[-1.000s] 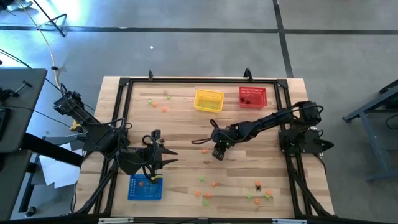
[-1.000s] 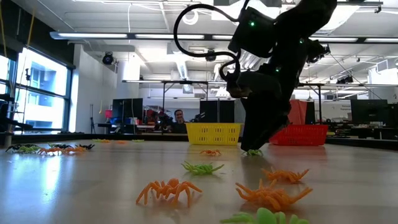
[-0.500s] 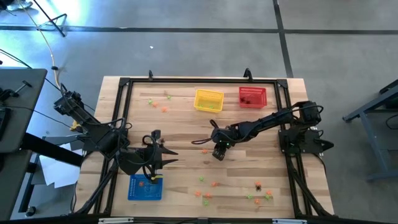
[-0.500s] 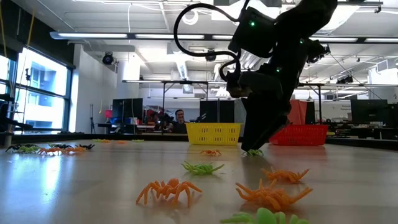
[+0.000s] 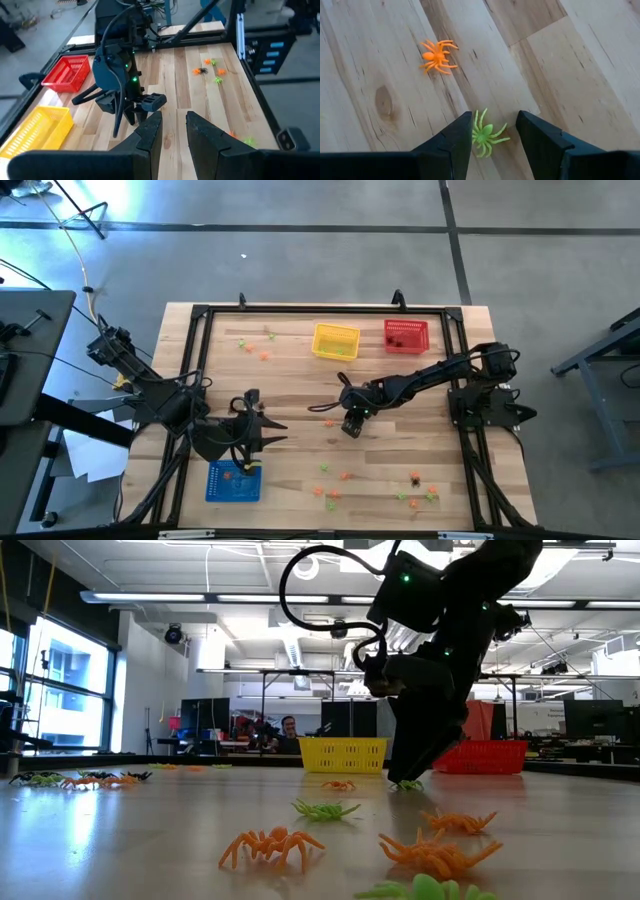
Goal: Sort Halloween decoration
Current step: Put the spider toy into the yellow bin
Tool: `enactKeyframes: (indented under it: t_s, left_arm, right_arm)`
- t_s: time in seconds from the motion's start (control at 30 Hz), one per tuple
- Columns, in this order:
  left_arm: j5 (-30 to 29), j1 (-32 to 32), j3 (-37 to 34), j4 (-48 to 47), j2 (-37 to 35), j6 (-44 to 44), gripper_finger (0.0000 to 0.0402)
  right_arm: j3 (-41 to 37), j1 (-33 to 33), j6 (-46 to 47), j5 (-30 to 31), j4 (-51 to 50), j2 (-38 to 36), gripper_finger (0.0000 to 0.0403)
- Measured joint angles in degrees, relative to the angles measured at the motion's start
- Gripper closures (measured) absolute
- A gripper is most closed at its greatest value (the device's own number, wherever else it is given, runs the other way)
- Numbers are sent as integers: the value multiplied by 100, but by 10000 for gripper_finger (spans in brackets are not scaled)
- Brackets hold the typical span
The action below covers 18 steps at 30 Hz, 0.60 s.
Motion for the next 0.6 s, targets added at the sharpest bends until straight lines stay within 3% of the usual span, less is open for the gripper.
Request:
enactKeyframes:
  t_s: [0.17, 0.6]
  left_arm:
    - [267, 178, 0, 15, 20, -569, 328]
    - [548, 574, 0, 12, 229, -600, 328]
  right_arm:
    - [0, 0, -4, -11, -4, 0, 242]
    - [17, 10, -367, 79, -218, -2, 245]
